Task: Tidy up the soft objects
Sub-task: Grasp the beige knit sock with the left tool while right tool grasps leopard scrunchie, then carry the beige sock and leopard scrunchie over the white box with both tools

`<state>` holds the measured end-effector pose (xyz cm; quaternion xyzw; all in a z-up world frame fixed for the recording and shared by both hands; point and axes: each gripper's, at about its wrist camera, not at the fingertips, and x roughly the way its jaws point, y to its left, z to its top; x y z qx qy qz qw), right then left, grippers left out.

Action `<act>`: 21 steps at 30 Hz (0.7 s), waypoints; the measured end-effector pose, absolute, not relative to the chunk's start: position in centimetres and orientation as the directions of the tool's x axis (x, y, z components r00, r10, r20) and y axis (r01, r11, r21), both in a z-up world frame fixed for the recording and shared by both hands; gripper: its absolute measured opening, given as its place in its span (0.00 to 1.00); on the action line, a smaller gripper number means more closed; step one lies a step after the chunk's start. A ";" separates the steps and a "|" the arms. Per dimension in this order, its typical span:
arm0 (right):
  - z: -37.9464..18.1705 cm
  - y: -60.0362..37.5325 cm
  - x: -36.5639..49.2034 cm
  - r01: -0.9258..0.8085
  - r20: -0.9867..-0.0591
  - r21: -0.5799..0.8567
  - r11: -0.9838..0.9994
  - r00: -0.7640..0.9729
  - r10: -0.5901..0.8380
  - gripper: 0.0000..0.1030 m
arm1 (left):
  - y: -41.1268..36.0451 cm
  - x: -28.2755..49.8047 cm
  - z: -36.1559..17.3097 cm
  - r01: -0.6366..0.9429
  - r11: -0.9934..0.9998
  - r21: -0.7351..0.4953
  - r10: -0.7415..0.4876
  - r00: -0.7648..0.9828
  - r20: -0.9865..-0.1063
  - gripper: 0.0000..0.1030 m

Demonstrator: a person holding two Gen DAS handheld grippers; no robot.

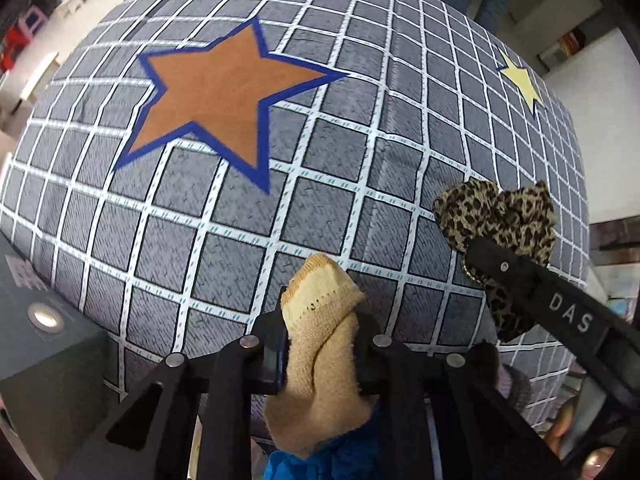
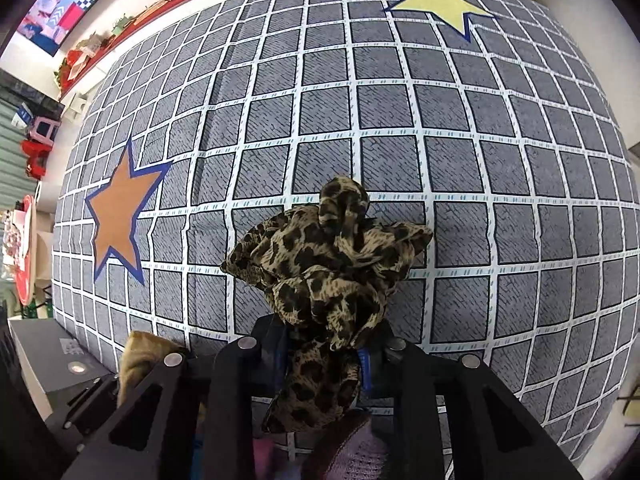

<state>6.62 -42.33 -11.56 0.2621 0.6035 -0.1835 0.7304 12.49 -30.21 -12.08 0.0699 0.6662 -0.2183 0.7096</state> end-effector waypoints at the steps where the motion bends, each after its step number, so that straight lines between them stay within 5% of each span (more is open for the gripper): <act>1: -11.6 -42.2 6.6 0.585 -0.978 0.160 0.795 0.204 0.047 0.27 | -30.1 12.4 -12.0 0.401 0.895 -0.193 -0.219 0.021 -0.975 0.21; 21: -8.0 -45.6 0.9 0.584 -0.970 0.135 0.800 0.244 -0.015 0.27 | -30.2 9.7 -6.2 0.490 0.865 -0.109 -0.205 0.147 -0.968 0.20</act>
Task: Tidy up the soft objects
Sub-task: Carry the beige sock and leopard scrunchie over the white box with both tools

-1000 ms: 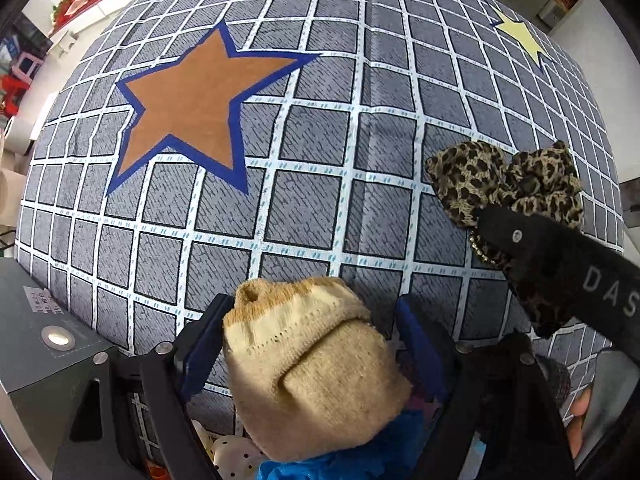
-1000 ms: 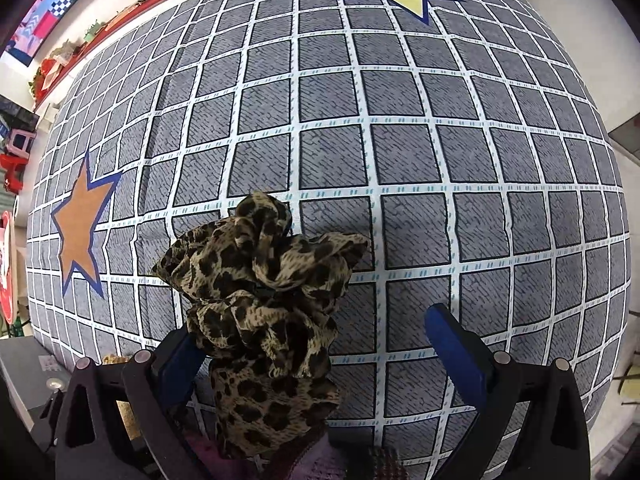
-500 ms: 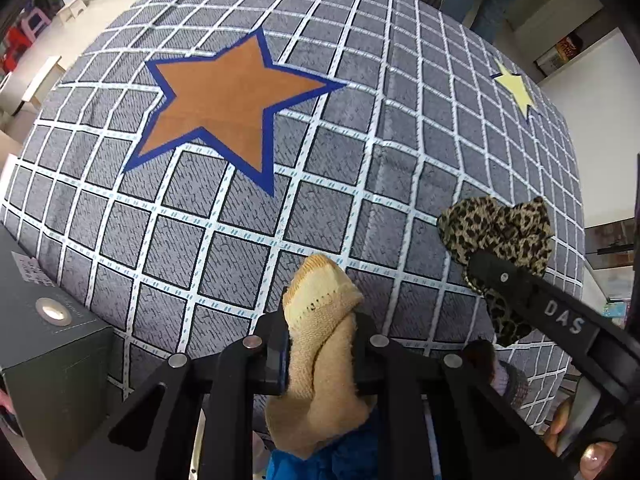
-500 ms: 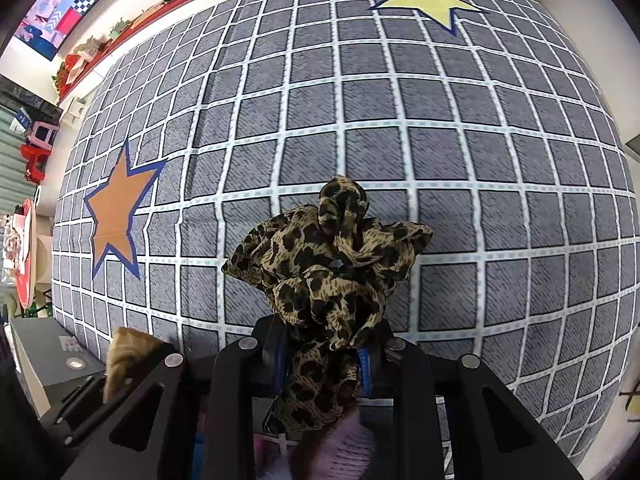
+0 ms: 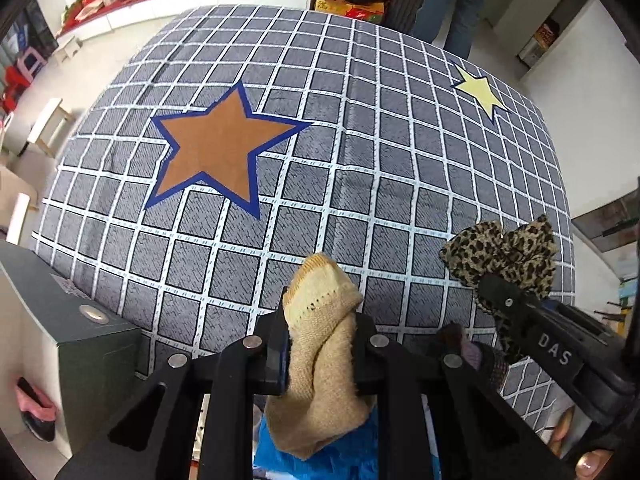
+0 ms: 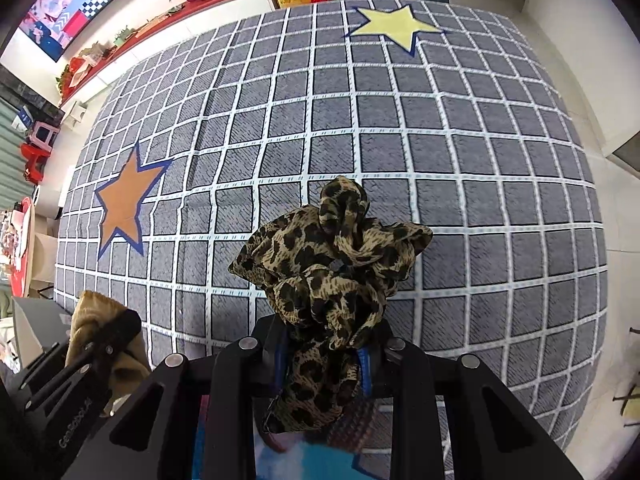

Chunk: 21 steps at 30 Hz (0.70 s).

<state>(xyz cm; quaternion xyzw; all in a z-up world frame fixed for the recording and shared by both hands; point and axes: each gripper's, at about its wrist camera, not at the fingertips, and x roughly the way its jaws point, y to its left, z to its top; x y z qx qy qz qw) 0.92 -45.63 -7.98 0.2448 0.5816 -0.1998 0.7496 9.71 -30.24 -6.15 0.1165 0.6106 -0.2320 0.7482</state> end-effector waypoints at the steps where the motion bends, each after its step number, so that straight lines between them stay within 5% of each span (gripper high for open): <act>1: -6.9 -46.4 1.1 0.582 -0.969 0.126 0.803 0.245 -0.025 0.27 | -30.2 9.4 -6.0 0.495 0.863 -0.104 -0.202 0.150 -0.968 0.20; 21: -1.9 -42.4 -3.5 0.499 -0.954 0.015 0.866 0.267 -0.137 0.27 | -26.7 6.2 -3.0 0.489 0.865 -0.115 -0.229 0.181 -0.956 0.20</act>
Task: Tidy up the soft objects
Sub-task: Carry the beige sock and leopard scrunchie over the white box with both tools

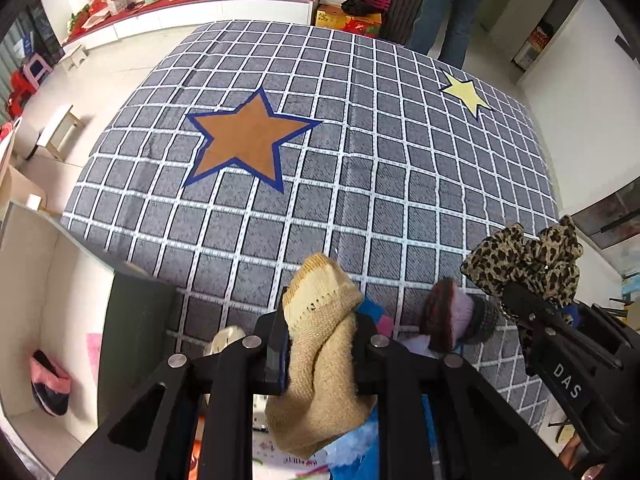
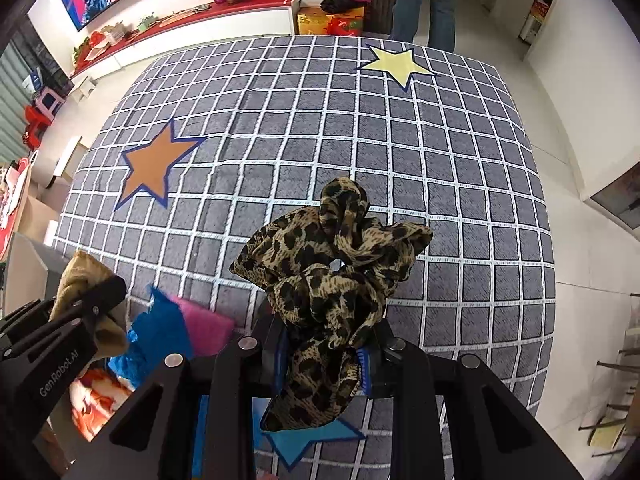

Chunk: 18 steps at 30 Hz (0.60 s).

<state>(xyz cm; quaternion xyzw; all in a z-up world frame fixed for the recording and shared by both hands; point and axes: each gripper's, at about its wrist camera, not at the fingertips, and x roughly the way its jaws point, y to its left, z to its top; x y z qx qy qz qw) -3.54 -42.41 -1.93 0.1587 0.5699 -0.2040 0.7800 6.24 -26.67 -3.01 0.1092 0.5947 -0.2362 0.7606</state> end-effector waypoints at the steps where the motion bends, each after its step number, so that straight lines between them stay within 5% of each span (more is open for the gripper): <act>1: -1.7 -42.1 -3.7 0.492 -0.953 0.012 0.871 0.269 -0.139 0.27 | -26.4 6.1 -2.9 0.488 0.865 -0.120 -0.233 0.179 -0.956 0.20; 18: 1.8 -36.3 -8.8 0.469 -0.961 -0.038 0.882 0.224 -0.160 0.27 | -18.5 0.2 -0.2 0.479 0.867 -0.138 -0.233 0.144 -0.962 0.21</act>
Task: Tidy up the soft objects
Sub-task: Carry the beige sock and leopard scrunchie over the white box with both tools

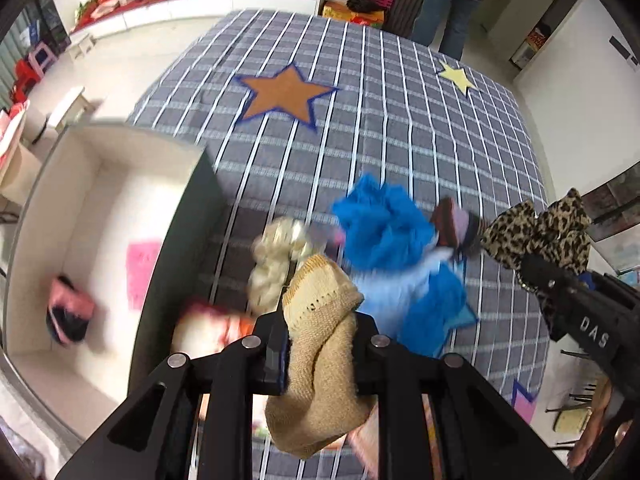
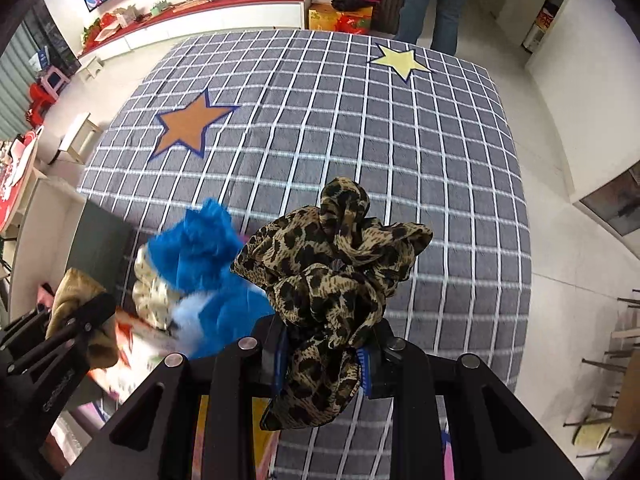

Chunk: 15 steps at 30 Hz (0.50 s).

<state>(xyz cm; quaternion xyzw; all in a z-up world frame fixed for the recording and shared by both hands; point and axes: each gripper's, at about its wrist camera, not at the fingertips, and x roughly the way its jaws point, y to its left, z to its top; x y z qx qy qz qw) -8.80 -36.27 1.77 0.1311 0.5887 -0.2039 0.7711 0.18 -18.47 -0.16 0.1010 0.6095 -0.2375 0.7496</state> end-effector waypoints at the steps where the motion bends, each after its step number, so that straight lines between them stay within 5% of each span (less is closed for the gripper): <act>1: 1.9 -36.0 -9.0 0.467 -0.963 -0.042 0.883 0.217 -0.161 0.27 | -18.0 0.0 -0.3 0.478 0.867 -0.144 -0.231 0.130 -0.964 0.21; 15: 6.6 -30.7 -10.9 0.483 -0.951 -0.042 0.875 0.250 -0.184 0.27 | -11.7 -0.5 3.2 0.459 0.866 -0.199 -0.267 0.088 -0.960 0.21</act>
